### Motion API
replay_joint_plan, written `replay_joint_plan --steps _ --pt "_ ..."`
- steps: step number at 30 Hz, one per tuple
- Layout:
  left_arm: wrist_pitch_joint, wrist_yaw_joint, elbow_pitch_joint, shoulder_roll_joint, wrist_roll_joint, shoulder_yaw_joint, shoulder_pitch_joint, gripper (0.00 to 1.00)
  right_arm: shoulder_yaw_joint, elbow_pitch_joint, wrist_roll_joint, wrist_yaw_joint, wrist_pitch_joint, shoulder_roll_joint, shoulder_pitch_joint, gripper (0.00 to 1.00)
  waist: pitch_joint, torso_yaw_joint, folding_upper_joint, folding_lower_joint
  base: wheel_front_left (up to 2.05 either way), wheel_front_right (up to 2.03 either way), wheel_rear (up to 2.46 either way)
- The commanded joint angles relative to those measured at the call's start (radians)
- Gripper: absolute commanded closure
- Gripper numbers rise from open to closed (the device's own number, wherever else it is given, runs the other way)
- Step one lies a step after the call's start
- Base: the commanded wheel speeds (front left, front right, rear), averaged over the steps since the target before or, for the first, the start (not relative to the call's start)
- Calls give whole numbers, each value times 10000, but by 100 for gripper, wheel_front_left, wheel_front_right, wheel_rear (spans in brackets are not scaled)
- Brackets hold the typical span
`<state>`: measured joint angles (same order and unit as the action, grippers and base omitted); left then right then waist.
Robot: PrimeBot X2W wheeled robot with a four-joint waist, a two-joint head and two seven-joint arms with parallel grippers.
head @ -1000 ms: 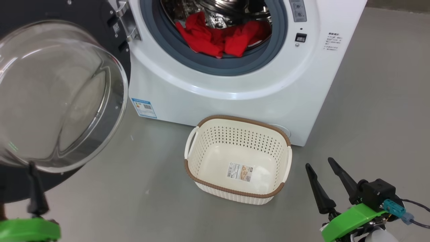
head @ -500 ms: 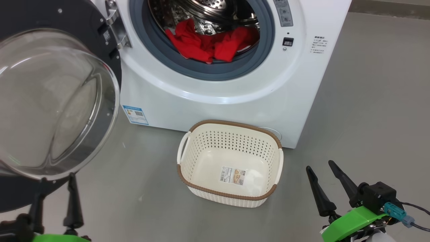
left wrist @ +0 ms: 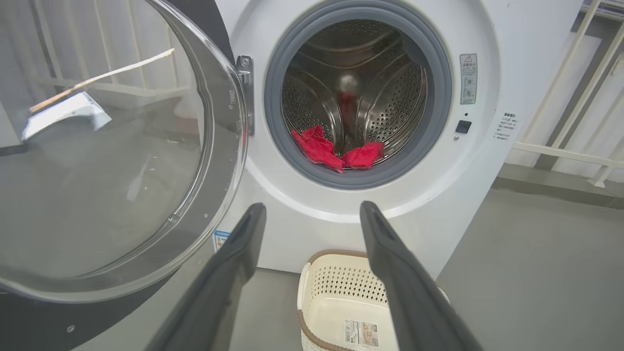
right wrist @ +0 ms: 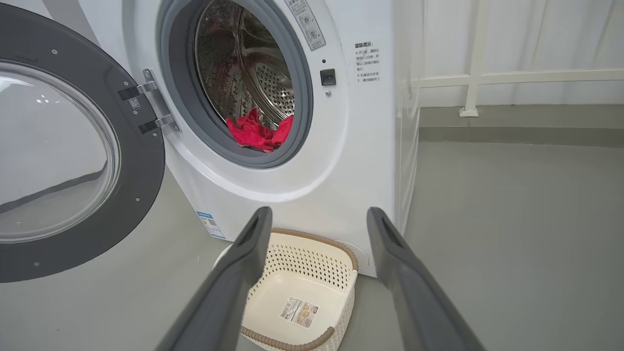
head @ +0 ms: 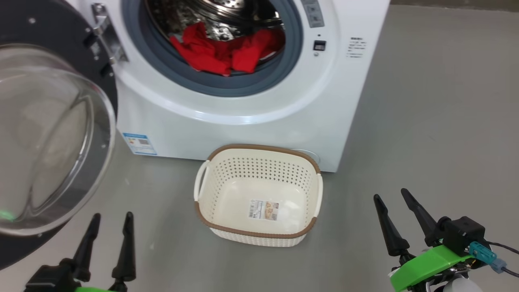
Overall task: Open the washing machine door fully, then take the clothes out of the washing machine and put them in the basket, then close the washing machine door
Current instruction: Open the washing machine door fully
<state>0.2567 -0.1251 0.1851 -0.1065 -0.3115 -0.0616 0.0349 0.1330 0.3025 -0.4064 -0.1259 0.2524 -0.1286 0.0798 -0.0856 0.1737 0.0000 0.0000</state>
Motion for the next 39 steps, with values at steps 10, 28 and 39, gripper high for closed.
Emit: replay_joint_plan --steps 10,28,39 --pt "51 -55 -361 -531 -392 445 188 0 -196 -397 125 -48 93 40 -126 0 -256 -1154 0 0 0 0 0" --pt "51 -55 -480 -777 -719 921 213 0 -873 -705 176 -48 93 134 -383 0 -458 -2249 0 0 0 0 0" --pt "51 -55 -515 -772 -724 859 225 0 -985 -778 210 -48 93 214 -441 0 -460 -2231 0 0 0 0 0"
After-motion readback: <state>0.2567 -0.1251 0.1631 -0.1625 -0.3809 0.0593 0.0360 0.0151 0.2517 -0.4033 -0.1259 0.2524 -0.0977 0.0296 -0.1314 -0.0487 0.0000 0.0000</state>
